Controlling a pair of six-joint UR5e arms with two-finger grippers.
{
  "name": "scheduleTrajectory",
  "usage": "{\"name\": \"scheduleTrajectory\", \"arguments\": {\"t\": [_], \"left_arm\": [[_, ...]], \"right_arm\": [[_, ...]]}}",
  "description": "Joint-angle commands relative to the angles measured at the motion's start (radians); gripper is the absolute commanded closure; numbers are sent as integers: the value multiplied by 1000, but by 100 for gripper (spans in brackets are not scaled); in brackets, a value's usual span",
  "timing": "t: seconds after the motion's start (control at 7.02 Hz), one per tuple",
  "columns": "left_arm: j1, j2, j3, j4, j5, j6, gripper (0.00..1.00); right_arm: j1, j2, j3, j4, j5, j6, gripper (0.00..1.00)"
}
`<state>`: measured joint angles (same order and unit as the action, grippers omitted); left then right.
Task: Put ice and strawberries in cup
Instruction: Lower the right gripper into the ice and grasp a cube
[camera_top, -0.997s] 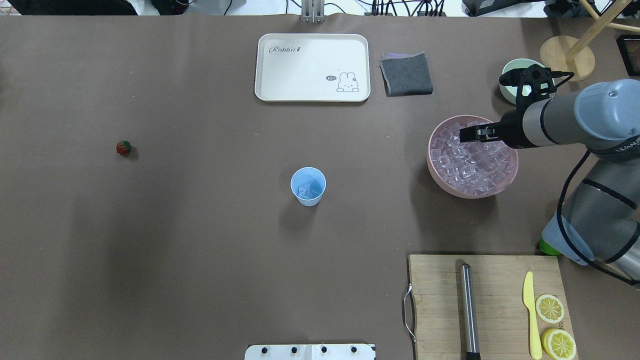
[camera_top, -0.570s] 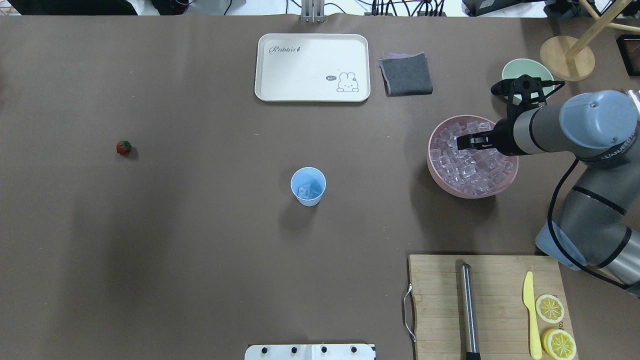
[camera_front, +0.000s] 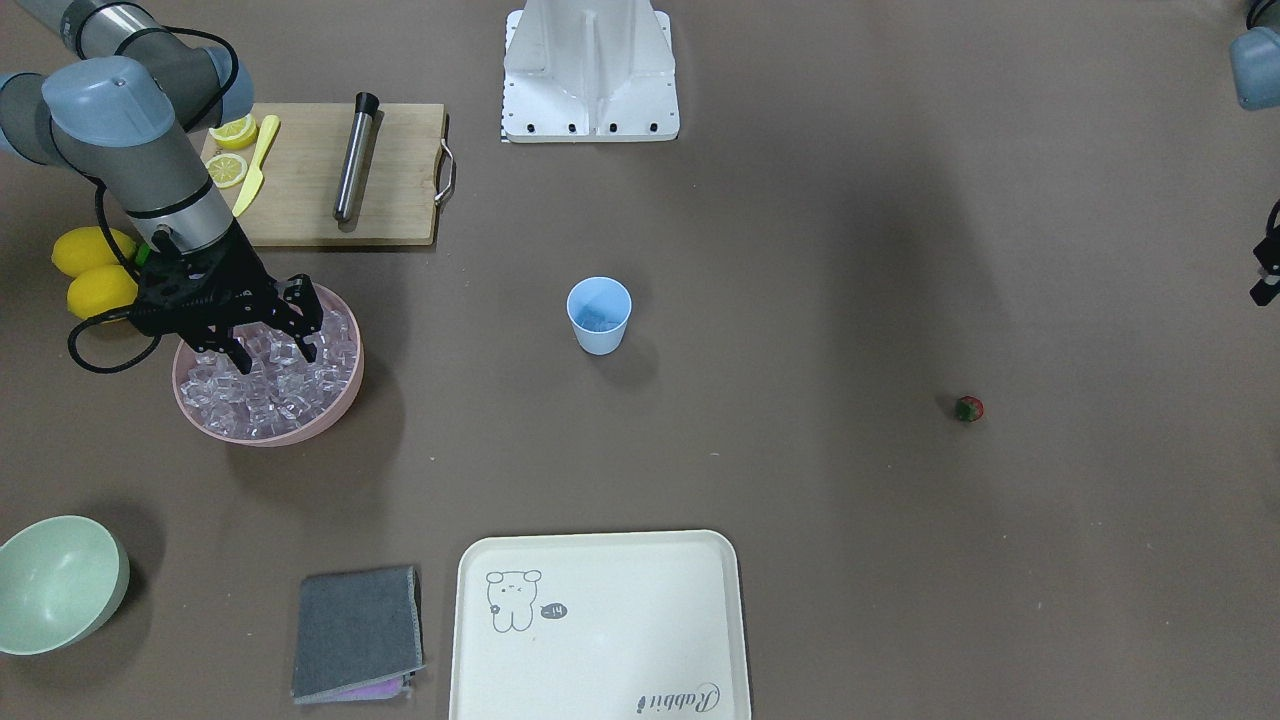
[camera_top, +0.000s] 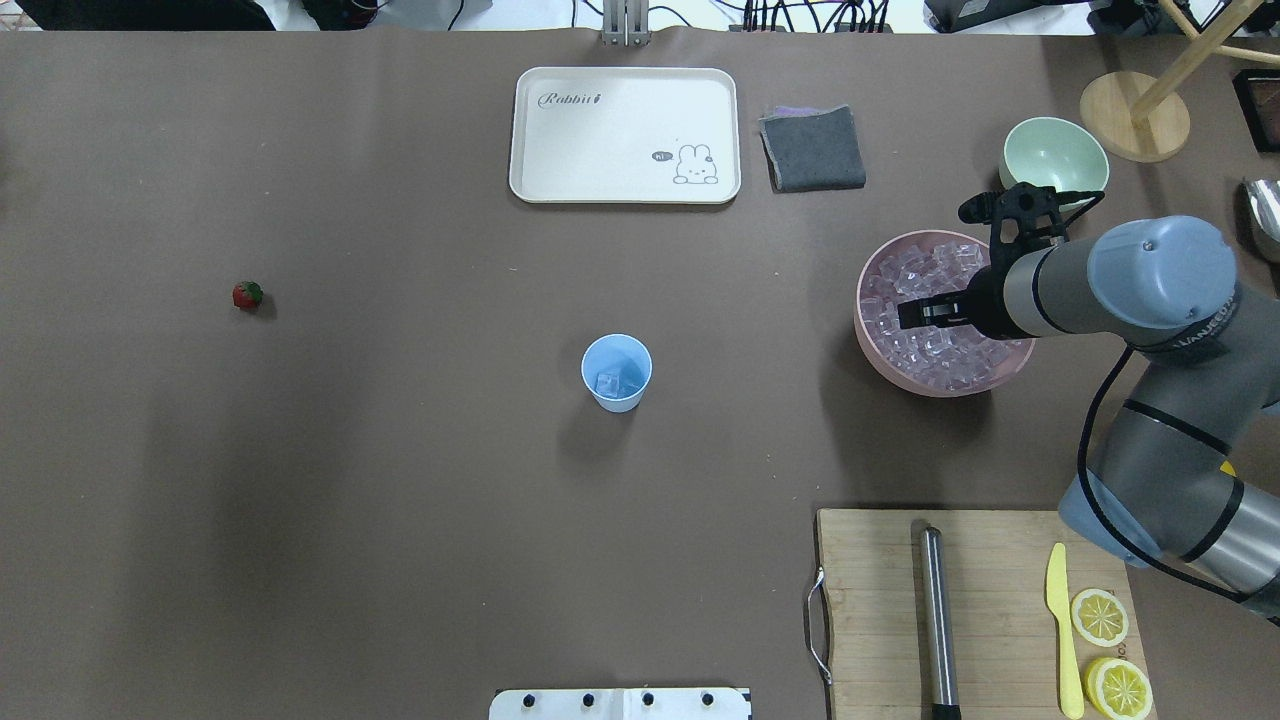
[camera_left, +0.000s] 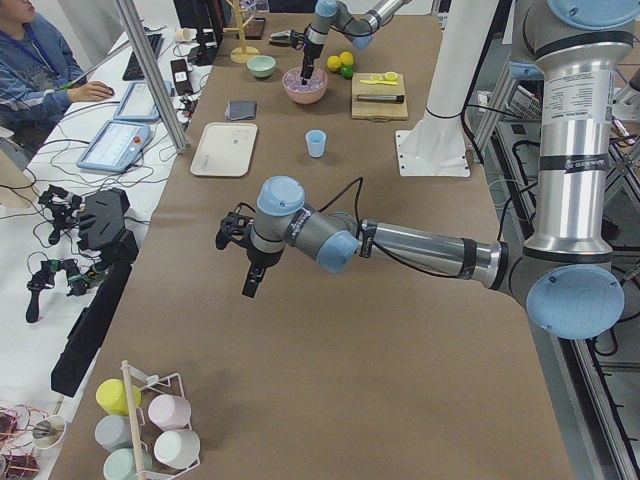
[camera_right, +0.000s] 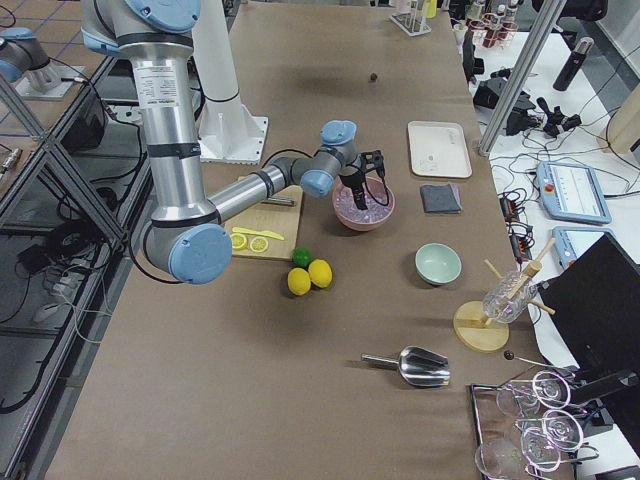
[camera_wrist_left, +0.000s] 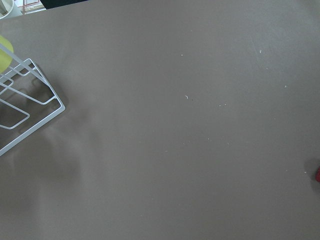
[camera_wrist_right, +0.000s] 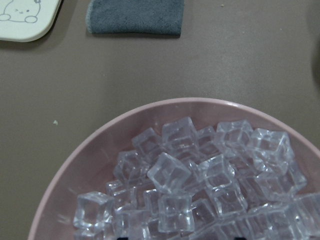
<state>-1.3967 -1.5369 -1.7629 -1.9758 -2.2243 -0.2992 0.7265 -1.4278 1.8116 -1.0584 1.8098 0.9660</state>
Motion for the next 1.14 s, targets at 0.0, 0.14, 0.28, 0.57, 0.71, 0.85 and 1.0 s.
{"name": "scheduleTrajectory", "arguments": {"t": [0.0, 0.14, 0.28, 0.57, 0.71, 0.85, 1.0], "left_arm": [[1, -2, -1, 0, 0, 0, 2], [1, 0, -1, 0, 0, 0, 2], [1, -2, -1, 0, 0, 0, 2], [5, -2, -4, 0, 0, -1, 2], [7, -6, -6, 0, 0, -1, 2], [8, -12, -4, 2, 0, -1, 2], [11, -17, 0, 2, 0, -1, 2]], "right_arm": [[-12, -5, -1, -3, -4, -3, 24], [-15, -3, -9, -2, -3, -4, 28], [-16, -2, -20, -2, -3, -4, 41], [-16, -2, -21, -5, -3, -6, 68], [-15, 1, -18, -5, 3, -6, 84], [-13, 4, -15, -5, 5, -6, 95], [-6, 4, -9, -5, 9, -6, 98]]}}
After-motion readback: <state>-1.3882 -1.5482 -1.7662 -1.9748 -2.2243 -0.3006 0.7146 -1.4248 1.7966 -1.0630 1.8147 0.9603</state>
